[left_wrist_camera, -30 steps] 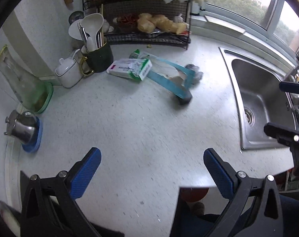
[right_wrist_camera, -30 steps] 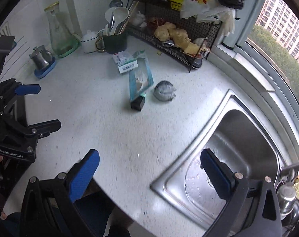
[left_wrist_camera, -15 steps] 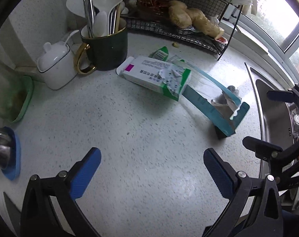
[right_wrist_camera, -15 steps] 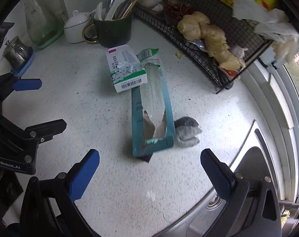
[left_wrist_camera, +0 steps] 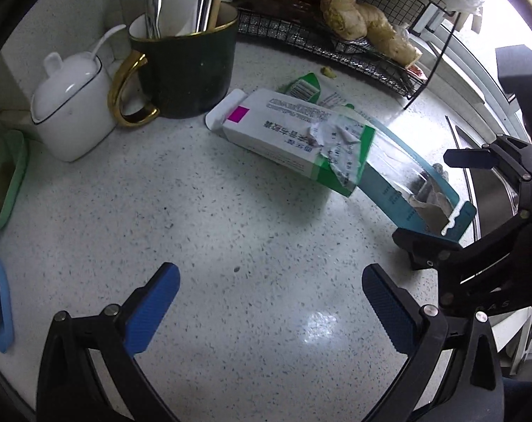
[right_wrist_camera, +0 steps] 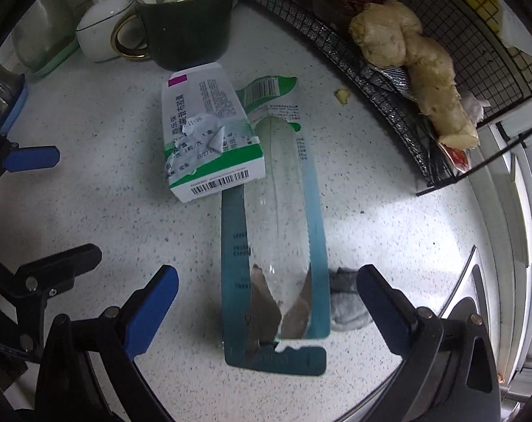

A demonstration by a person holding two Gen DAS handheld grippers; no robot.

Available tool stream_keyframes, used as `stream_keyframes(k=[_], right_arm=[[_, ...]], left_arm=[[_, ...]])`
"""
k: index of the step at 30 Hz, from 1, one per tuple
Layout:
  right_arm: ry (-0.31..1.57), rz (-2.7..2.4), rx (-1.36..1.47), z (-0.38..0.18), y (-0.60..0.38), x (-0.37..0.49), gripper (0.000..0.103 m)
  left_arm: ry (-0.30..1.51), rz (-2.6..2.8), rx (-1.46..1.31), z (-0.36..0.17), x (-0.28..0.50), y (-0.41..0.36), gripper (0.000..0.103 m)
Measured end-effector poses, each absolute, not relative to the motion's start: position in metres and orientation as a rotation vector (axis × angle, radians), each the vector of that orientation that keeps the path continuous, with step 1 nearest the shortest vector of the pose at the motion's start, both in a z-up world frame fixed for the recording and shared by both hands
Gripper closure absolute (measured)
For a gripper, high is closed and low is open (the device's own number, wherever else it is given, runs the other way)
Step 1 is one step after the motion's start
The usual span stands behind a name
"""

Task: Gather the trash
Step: 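Grasp the clear bottle in blue-green packaging with the right tool, then grasp the white-green medicine box with the left tool while the right tool holds the bottle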

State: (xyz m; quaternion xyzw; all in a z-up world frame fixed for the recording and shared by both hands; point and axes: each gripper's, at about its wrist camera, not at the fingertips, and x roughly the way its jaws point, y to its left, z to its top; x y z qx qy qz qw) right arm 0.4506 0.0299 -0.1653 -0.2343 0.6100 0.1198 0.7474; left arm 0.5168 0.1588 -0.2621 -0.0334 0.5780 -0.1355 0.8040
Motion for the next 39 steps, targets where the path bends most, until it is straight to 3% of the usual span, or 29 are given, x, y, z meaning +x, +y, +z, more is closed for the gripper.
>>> stream_keyframes(k=[8,16,23,39], right_arm=[[1.355,0.251,-0.553,-0.179,0.042,0.456,0.013],[1.384,0.244,-0.544,-0.191,0.036,0.463,0.038],[1.366,0.272,-0.504,-0.196,0.024,0.455,0.039],[1.324,0.242,-0.303,-0.150,-0.043,0.441,0.039]], left_arm=[[1.251,-0.290,-0.081,-0.269,0.520,0.170,0.000],[1.255,-0.297,-0.068,-0.270,0.521,0.170,0.000],[1.266,-0.291,-0.051,-0.268,0.519,0.172,0.000],[1.254,-0.309,-0.089,-0.245,0.535,0.162,0.000]])
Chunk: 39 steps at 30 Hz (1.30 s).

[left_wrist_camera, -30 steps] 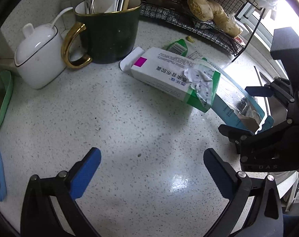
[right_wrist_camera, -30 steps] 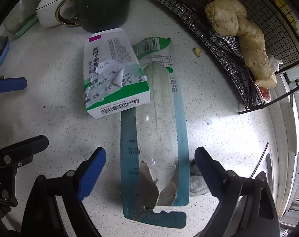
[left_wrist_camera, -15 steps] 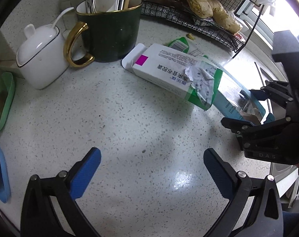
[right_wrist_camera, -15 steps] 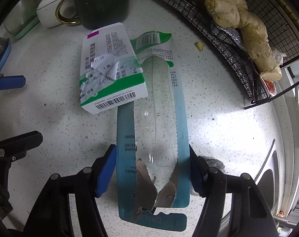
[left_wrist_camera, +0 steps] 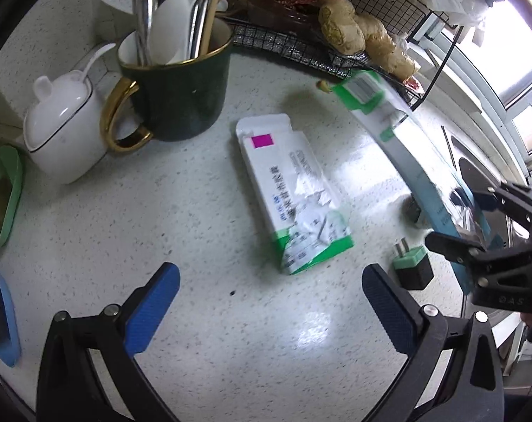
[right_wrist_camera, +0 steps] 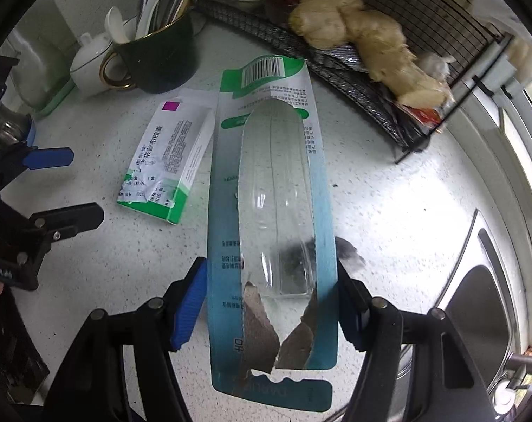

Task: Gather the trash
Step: 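Grasp the white-green medicine box with the left tool while the right tool holds the bottle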

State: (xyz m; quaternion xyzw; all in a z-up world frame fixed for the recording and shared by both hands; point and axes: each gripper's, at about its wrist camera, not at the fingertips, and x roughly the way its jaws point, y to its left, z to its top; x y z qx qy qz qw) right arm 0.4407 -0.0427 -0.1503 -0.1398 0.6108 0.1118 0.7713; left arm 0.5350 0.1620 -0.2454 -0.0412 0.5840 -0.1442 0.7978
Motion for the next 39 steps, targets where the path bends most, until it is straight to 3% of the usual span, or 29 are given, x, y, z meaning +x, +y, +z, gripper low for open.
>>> stream_keyframes(k=[25,27,30,39], right_arm=[[1.356,0.079,-0.081,-0.141,-0.133,0.412,0.039],[1.359,0.075,-0.066,-0.142,-0.139,0.412,0.039],[1.363,0.071,-0.044,-0.138,-0.140,0.400,0.039],[1.351,0.084,-0.039,-0.135,-0.139,0.392,0.039]], left_arm=[[1.346,-0.254,0.073,-0.291,0.596,0.092,0.001],[1.346,-0.260,0.092,-0.293,0.596,0.089,0.016],[1.331,-0.251,0.144,-0.292,0.594,0.076,0.029],[1.305,-0.339,0.084,-0.278,0.571,0.090,0.032]])
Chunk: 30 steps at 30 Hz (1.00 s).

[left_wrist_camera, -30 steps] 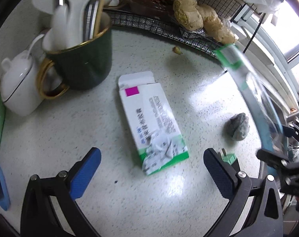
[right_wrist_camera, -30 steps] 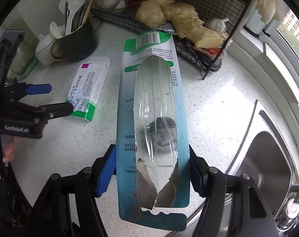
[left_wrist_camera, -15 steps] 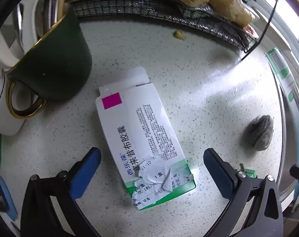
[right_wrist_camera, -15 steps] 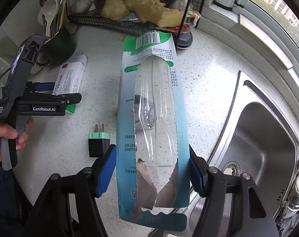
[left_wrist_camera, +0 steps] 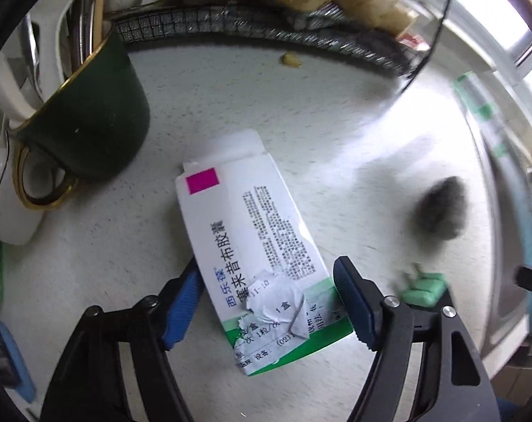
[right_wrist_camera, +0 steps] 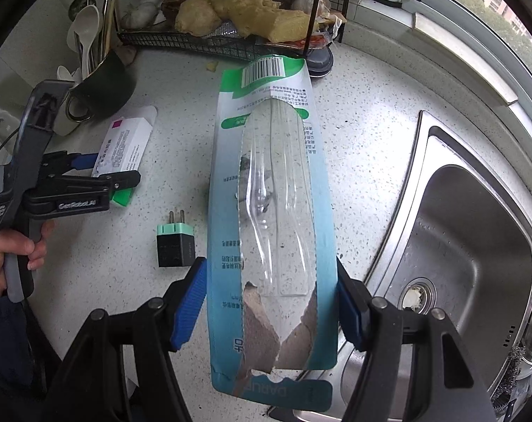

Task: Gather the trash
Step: 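Grasp the white-green medicine box with the left tool while the right tool holds the bottle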

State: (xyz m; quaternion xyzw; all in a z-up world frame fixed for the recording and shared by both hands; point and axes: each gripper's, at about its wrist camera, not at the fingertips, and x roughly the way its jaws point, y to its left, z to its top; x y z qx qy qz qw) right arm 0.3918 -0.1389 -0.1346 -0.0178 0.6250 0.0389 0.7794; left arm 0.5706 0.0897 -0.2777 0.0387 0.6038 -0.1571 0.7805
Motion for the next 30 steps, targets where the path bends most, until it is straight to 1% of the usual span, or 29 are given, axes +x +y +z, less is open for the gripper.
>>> stream_keyframes(k=[7,10,11,12,13,14,16,17,18,20,23,28,29,30], right_arm=[[1.340,0.101,-0.039,-0.129,-0.141,0.380,0.039],[1.327,0.101,-0.049,-0.123,-0.146,0.371,0.039],[1.323,0.101,-0.050,-0.122,-0.146,0.367,0.039],[1.320,0.101,-0.050,-0.121,-0.148,0.363,0.039],[1.314,0.101,-0.047,-0.118,-0.150,0.357,0.039],[1.310,0.101,-0.043,-0.117,-0.151,0.353,0.039],[1.298,0.104,-0.028,-0.114,-0.155,0.342,0.039],[1.296,0.104,-0.021,-0.113,-0.156,0.337,0.039],[1.294,0.106,-0.016,-0.113,-0.157,0.334,0.039],[1.291,0.115,-0.006,-0.112,-0.159,0.323,0.039],[1.288,0.123,-0.003,-0.111,-0.159,0.310,0.039],[1.280,0.121,0.022,-0.109,-0.164,0.301,0.039],[1.281,0.120,0.029,-0.109,-0.165,0.301,0.039],[1.282,0.117,0.033,-0.110,-0.164,0.301,0.039]], left_arm=[[1.275,-0.404,0.172,-0.248,0.531,0.072,0.032],[1.268,-0.442,0.166,-0.232,0.517,0.064,0.034],[1.258,-0.455,0.159,-0.225,0.512,0.062,0.042],[1.252,-0.465,0.161,-0.220,0.506,0.058,0.045],[1.243,-0.466,0.172,-0.215,0.500,0.054,0.049],[1.234,-0.468,0.185,-0.211,0.494,0.050,0.070],[1.232,-0.472,0.202,-0.207,0.482,0.048,0.076],[1.235,-0.472,0.213,-0.208,0.480,0.044,0.082],[1.238,-0.468,0.225,-0.210,0.476,0.039,0.084],[1.246,-0.460,0.220,-0.212,0.469,0.039,0.084],[1.254,-0.459,0.196,-0.209,0.458,0.047,0.087],[1.267,-0.477,0.177,-0.207,0.447,0.045,0.087],[1.273,-0.479,0.166,-0.207,0.445,0.046,0.087],[1.282,-0.485,0.150,-0.209,0.445,0.045,0.083]])
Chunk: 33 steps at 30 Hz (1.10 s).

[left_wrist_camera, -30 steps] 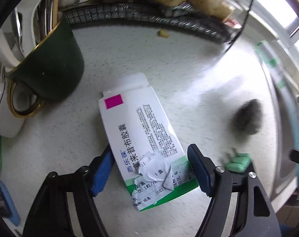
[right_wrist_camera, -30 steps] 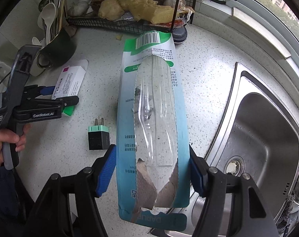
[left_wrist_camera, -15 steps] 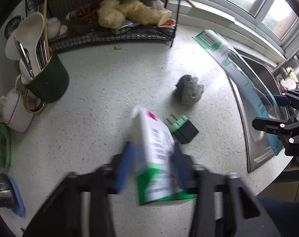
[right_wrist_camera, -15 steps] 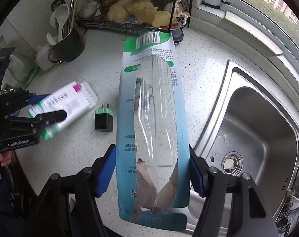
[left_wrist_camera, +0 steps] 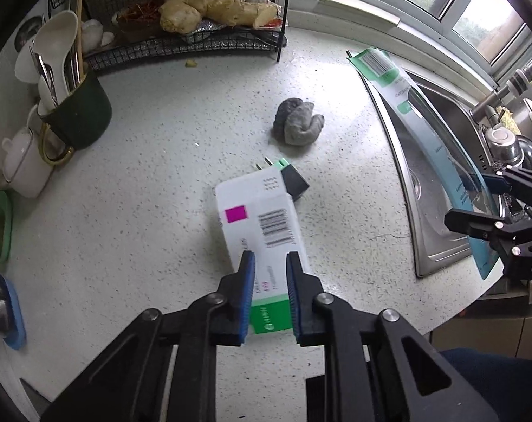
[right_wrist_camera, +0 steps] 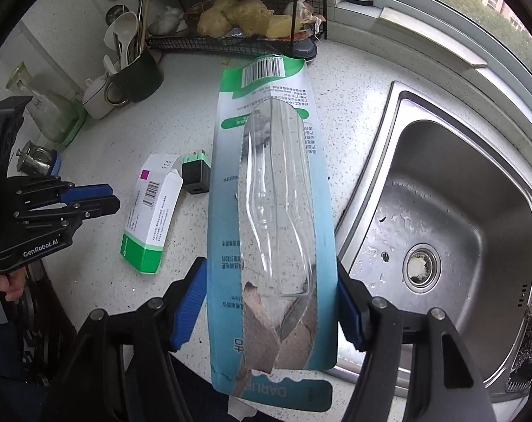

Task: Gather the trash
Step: 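Grasp the white-green medicine box with the left tool while the right tool holds the bottle, then carry the bottle package and medicine box down over the red bin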

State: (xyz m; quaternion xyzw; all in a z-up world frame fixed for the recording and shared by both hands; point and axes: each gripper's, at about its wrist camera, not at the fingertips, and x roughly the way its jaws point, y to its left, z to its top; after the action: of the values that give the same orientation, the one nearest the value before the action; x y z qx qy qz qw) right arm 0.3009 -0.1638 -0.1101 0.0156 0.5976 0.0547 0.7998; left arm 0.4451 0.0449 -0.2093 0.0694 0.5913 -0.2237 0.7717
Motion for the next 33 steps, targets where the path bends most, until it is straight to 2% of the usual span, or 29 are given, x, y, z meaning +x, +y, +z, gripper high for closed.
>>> stream_keyframes(k=[1,3,4,6,9,11,23,29,31,33], right_arm=[[1.282,0.115,0.037,-0.111,-0.163,0.302,0.039],[1.288,0.111,0.042,-0.112,-0.164,0.301,0.039],[1.290,0.108,0.044,-0.113,-0.165,0.300,0.039],[1.297,0.102,0.048,-0.114,-0.166,0.299,0.039],[1.306,0.092,0.058,-0.116,-0.167,0.297,0.039],[1.315,0.083,0.063,-0.119,-0.166,0.298,0.039],[1.352,0.051,0.067,-0.126,-0.164,0.297,0.039],[1.361,0.040,0.065,-0.127,-0.161,0.297,0.039],[1.360,0.039,0.065,-0.126,-0.160,0.296,0.039],[1.360,0.039,0.068,-0.125,-0.159,0.295,0.039]], left_arm=[[1.303,-0.489,0.132,-0.214,0.447,0.044,0.078],[1.323,-0.496,0.107,-0.220,0.447,0.042,0.054],[1.325,-0.498,0.100,-0.222,0.447,0.041,0.050],[1.318,-0.473,0.119,-0.227,0.450,0.039,0.035],[1.326,-0.473,0.110,-0.234,0.457,0.042,0.030],[1.351,-0.478,0.085,-0.243,0.462,0.045,0.022],[1.417,-0.503,0.058,-0.286,0.479,0.048,0.020],[1.398,-0.491,0.082,-0.287,0.480,0.042,0.019],[1.389,-0.475,0.111,-0.286,0.480,0.038,0.021],[1.382,-0.467,0.143,-0.284,0.479,0.033,0.032]])
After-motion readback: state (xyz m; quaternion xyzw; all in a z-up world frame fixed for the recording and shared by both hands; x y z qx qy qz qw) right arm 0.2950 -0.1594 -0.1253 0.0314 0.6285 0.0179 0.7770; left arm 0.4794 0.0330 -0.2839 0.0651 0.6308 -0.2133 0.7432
